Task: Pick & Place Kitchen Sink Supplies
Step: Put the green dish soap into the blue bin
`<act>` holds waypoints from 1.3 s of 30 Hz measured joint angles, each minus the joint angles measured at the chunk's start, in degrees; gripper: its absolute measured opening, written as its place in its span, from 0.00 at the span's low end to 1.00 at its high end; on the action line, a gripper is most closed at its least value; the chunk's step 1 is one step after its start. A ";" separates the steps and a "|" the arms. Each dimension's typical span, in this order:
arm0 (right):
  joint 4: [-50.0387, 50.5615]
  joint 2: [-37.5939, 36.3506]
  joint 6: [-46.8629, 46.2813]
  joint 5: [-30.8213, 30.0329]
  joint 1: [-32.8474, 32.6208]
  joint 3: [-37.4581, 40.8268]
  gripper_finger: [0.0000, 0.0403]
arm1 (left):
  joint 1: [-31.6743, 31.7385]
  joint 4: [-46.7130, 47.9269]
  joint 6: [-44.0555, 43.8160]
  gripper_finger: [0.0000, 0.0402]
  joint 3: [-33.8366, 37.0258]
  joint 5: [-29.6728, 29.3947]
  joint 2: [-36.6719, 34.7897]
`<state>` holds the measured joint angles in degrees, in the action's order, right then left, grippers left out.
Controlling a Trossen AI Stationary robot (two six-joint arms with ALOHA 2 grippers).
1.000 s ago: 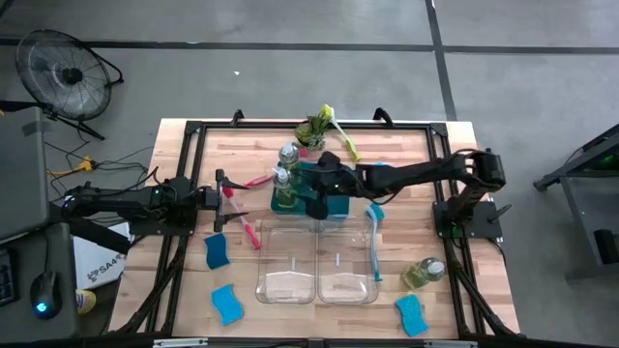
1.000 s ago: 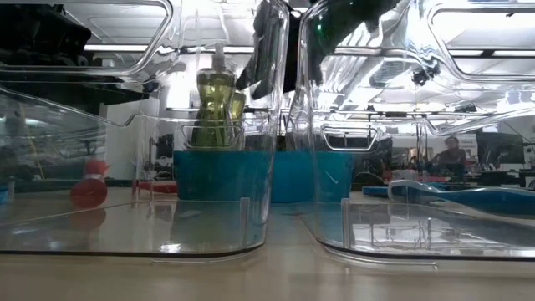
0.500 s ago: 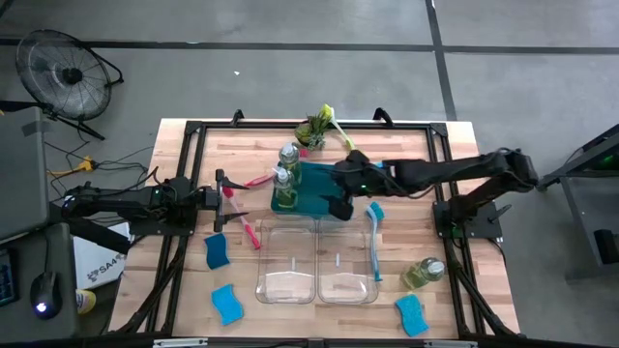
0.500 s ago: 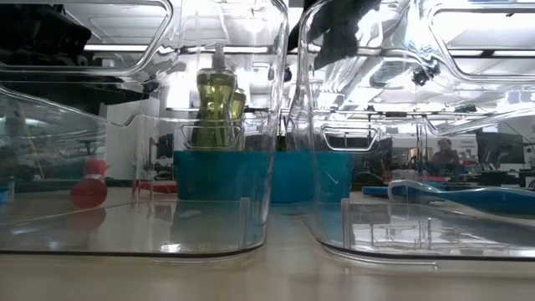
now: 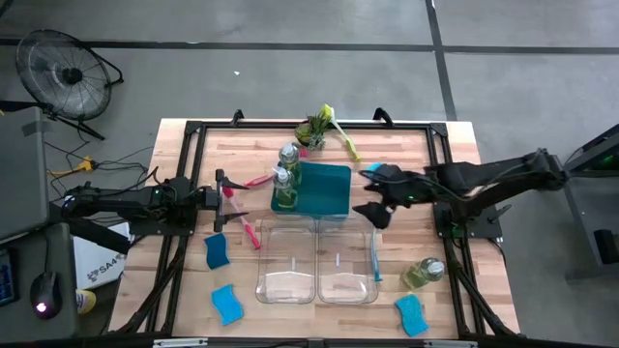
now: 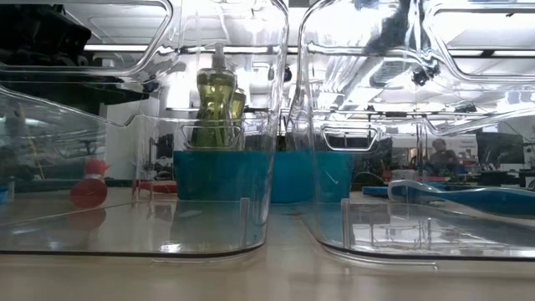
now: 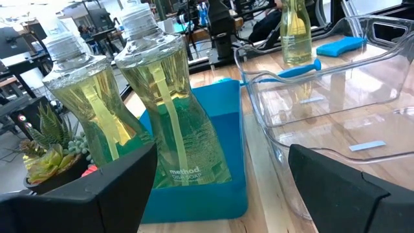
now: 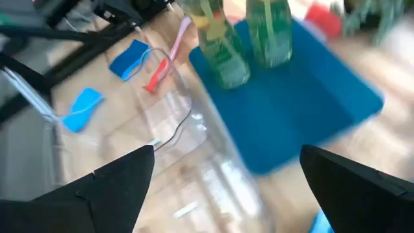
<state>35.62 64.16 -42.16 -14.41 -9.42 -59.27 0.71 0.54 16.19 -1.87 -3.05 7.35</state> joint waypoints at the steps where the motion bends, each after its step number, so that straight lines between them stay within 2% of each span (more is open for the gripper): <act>1: 0.16 -1.42 -2.84 0.06 -0.70 1.14 0.95 | 0.01 0.02 0.01 0.86 0.00 0.00 0.00; 5: 0.61 -6.82 -11.77 0.07 -3.38 4.75 0.94 | 0.00 0.00 0.02 0.86 0.00 0.00 0.00; 8: 0.87 -10.00 -14.85 0.23 -5.05 5.71 0.93 | 0.02 0.00 0.02 0.86 0.00 0.00 0.00; 17: 7.93 -15.52 -16.09 -0.34 -12.07 4.18 0.93 | 0.01 0.00 0.00 0.86 0.00 0.00 0.01; 22: 14.41 -18.43 -19.26 -5.65 -19.08 4.18 0.93 | 0.00 0.00 0.01 0.86 0.00 0.00 0.00; 27: 19.07 -20.61 -17.35 -8.09 -25.37 4.18 0.93 | 0.00 0.00 0.02 0.86 0.00 0.00 0.00; 32: 22.56 -23.26 -11.87 -6.93 -30.45 4.18 0.93 | 0.02 0.00 0.02 0.86 0.00 0.00 0.01; 39: 28.80 -28.22 -15.94 -6.11 -34.76 4.16 0.93 | 0.02 0.00 0.02 0.86 0.00 0.00 0.02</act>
<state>64.42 35.93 -58.11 -20.52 -44.17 -55.11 0.73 0.54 16.21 -1.87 -3.05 7.38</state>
